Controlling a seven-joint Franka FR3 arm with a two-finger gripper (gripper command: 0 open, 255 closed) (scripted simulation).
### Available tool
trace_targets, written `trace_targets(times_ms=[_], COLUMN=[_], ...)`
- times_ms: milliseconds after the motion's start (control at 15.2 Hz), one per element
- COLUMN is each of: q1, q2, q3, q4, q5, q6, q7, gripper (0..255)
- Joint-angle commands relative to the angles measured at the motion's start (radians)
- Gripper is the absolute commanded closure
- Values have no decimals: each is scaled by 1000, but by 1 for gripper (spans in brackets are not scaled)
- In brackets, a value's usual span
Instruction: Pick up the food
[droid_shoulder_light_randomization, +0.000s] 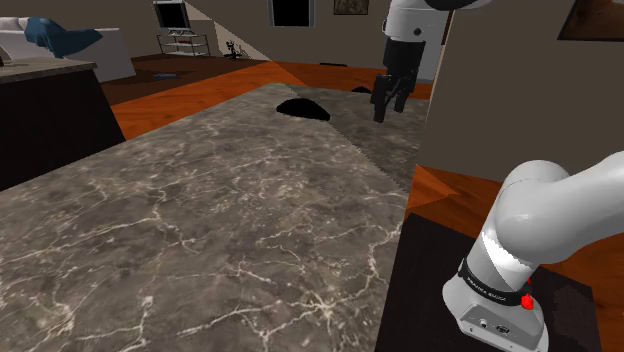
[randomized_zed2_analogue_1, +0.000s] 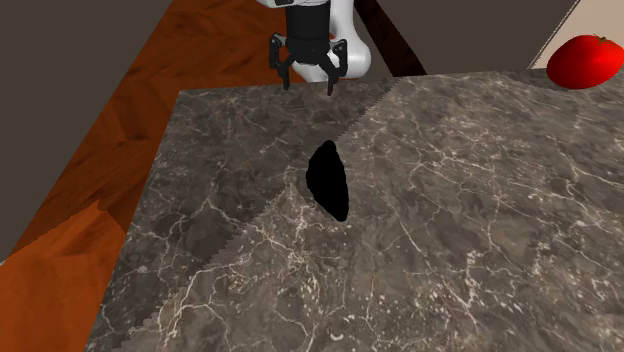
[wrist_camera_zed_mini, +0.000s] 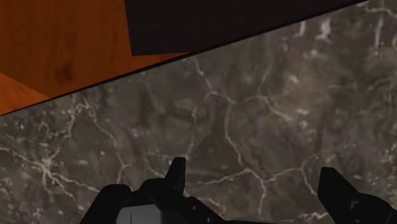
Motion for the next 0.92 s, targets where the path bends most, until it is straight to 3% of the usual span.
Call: trace_targets(times_ms=[0, 858], q1=[0, 87], q2=[0, 462], q3=[0, -21], q4=[0, 388], q5=[0, 78], q6=[0, 143], q7=[0, -123], gripper=[0, 0])
